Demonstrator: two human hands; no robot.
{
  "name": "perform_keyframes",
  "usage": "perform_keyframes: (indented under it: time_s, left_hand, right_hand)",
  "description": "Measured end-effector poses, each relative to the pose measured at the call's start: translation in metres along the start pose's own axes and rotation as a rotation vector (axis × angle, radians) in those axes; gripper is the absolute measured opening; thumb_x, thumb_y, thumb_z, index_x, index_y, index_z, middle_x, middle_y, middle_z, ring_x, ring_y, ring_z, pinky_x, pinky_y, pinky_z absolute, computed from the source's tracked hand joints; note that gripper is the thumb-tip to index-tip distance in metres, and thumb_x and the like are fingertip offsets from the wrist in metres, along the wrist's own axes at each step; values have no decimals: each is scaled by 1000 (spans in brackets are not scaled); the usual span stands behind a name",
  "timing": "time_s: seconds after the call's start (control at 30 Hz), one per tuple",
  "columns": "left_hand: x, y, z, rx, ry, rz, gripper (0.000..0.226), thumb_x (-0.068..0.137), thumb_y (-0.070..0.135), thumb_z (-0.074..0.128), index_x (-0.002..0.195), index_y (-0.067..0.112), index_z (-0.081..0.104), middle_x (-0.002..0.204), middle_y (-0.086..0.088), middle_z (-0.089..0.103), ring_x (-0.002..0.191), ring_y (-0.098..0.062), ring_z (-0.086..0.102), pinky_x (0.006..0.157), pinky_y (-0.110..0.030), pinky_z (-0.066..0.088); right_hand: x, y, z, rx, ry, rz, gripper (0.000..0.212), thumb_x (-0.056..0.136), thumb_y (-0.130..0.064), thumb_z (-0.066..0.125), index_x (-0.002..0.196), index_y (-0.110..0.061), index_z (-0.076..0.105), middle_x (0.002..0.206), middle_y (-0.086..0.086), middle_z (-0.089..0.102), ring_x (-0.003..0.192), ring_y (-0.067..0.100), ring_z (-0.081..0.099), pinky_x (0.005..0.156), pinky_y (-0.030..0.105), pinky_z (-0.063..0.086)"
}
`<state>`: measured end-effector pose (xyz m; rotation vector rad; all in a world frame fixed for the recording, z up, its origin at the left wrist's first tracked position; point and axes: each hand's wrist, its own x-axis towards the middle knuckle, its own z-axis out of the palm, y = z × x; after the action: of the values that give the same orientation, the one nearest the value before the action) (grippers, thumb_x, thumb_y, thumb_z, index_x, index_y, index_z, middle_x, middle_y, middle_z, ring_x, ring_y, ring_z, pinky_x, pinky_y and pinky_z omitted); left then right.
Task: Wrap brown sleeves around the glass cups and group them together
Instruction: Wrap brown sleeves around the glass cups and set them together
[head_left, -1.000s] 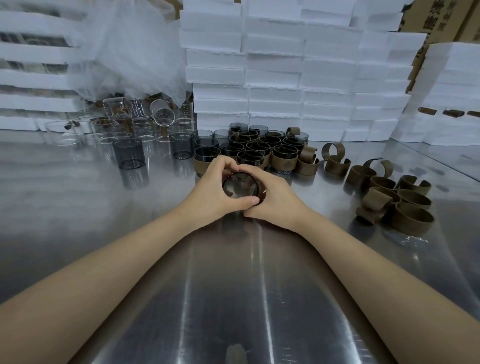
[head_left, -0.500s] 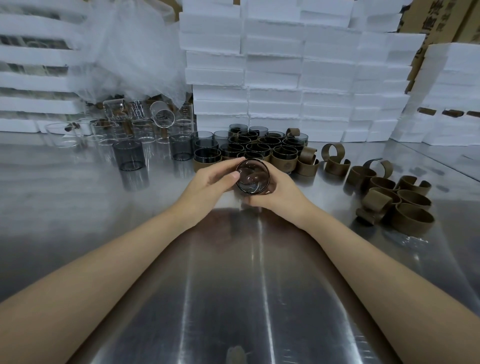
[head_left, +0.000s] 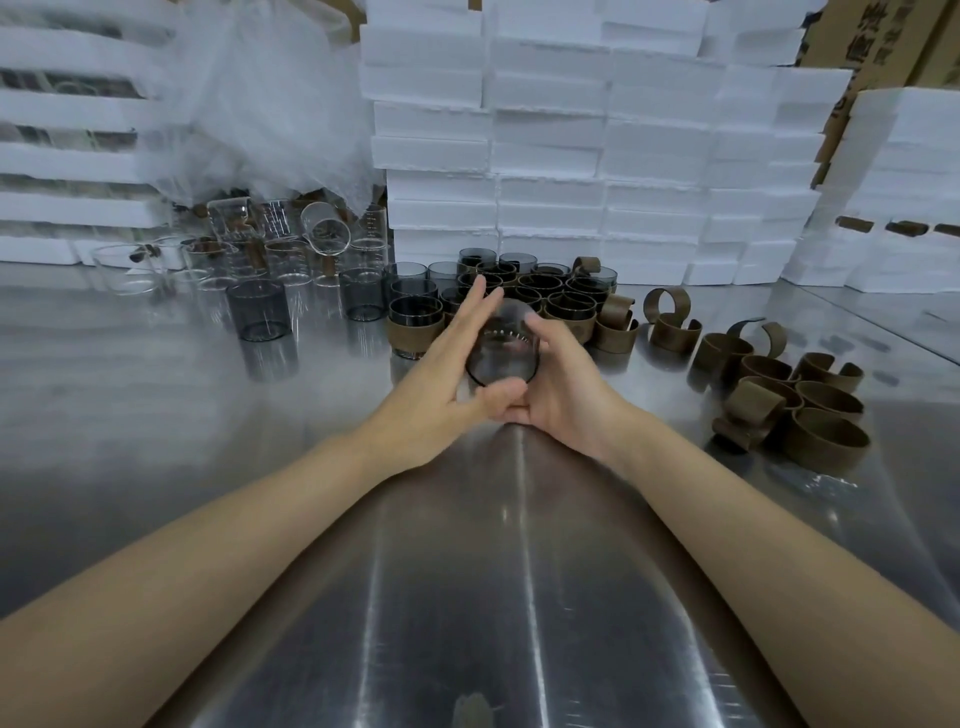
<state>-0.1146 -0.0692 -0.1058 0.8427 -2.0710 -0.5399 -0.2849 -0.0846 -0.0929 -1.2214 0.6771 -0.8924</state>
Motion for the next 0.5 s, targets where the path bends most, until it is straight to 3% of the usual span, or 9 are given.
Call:
perform_keyframes:
  time_s: [0.1, 0.17, 0.27, 0.4, 0.5]
  left_hand:
    - [1, 1, 3, -40, 29, -39, 84, 83, 60, 64, 139, 68, 1, 161, 22, 2, 145, 9, 5, 116, -10, 12]
    - [1, -3, 4, -92, 65, -80, 88, 84, 51, 68, 147, 56, 6, 156, 27, 16, 143, 10, 15, 118, -18, 18]
    - [1, -5, 3, -176, 105, -98, 86, 85, 29, 72, 151, 38, 17, 155, 19, 27, 142, 7, 24, 119, -29, 24]
    - [1, -4, 0, -151, 149, -118, 65, 87, 25, 73, 144, 30, 43, 131, 22, 57, 122, 7, 51, 105, -11, 36]
    - [1, -3, -2, -147, 161, -148, 59, 88, 26, 71, 142, 29, 48, 121, 25, 61, 117, 6, 56, 103, -13, 40]
  right_hand:
    - [-4, -3, 2, 190, -88, 124, 50, 94, -54, 39, 116, -14, 61, 106, 8, 68, 85, 23, 62, 80, 35, 52]
    - [-4, -3, 3, 204, -79, 168, 52, 91, -56, 42, 107, -10, 61, 102, 13, 64, 78, 23, 62, 77, 36, 56]
    - [-5, -5, 4, 212, -63, 186, 52, 90, -55, 43, 102, -7, 59, 93, 16, 54, 65, 23, 60, 75, 35, 58]
    - [-4, -4, 2, 214, -76, 193, 57, 93, -54, 41, 114, -4, 59, 80, 11, 55, 63, 23, 58, 80, 39, 57]
    - [-3, -4, 1, 200, -90, 202, 58, 94, -54, 39, 109, -2, 61, 74, 12, 57, 65, 22, 58, 80, 40, 57]
